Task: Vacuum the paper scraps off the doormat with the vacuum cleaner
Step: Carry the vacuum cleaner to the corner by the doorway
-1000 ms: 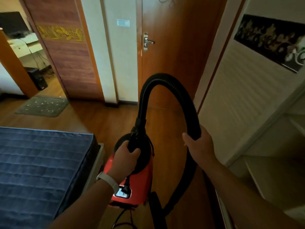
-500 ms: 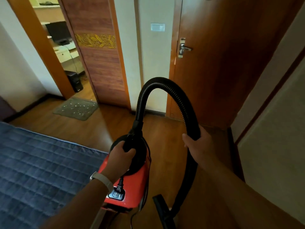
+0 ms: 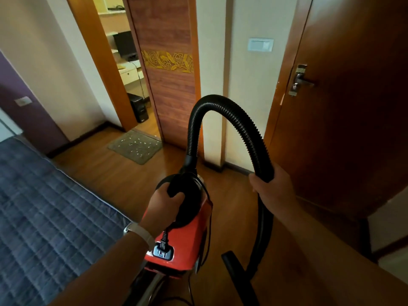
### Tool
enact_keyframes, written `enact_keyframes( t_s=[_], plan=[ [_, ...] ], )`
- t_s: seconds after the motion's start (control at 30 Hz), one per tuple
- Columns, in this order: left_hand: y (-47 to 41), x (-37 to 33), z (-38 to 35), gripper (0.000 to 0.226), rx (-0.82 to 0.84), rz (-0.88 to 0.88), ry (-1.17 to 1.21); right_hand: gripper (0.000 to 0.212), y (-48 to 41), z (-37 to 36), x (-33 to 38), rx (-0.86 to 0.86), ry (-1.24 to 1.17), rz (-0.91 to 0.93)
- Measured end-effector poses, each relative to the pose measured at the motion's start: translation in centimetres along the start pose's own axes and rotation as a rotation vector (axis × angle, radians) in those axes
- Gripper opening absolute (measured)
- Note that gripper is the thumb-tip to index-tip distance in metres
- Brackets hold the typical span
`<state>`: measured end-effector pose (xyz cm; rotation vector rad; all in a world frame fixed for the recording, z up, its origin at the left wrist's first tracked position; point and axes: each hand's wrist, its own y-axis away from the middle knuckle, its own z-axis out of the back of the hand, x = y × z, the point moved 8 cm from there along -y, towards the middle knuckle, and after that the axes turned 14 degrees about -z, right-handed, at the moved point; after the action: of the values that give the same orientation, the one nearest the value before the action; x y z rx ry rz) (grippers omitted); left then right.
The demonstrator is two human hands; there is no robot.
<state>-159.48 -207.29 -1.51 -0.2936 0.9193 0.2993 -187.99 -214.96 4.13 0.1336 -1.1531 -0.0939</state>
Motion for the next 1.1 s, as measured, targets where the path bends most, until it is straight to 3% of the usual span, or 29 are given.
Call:
enact_keyframes(
  t_s=[0.33,0.67,0.97,1.1],
  plan=[
    [-15.5,6.7,0.3,0.015,-0.072,0.117,0.069,0.017,-15.5,-9.3,4.6,0.047,0.062,0.037],
    [-33.0,9.5,5.0,0.012,-0.122,0.074,0.061,0.021,-28.7,-18.8,13.9,0.011,0.042,0.061],
    [-42.9,12.4,8.2,0.018,-0.228,0.137,0.042,0.018,-38.6,-26.4,19.3,0.108,0.006,0.108],
    [-47.1,14.3,9.2,0.007,-0.311,0.19,0.0,0.021,-44.1,-30.5,20.7,0.184,-0.002,0.137]
  ],
)
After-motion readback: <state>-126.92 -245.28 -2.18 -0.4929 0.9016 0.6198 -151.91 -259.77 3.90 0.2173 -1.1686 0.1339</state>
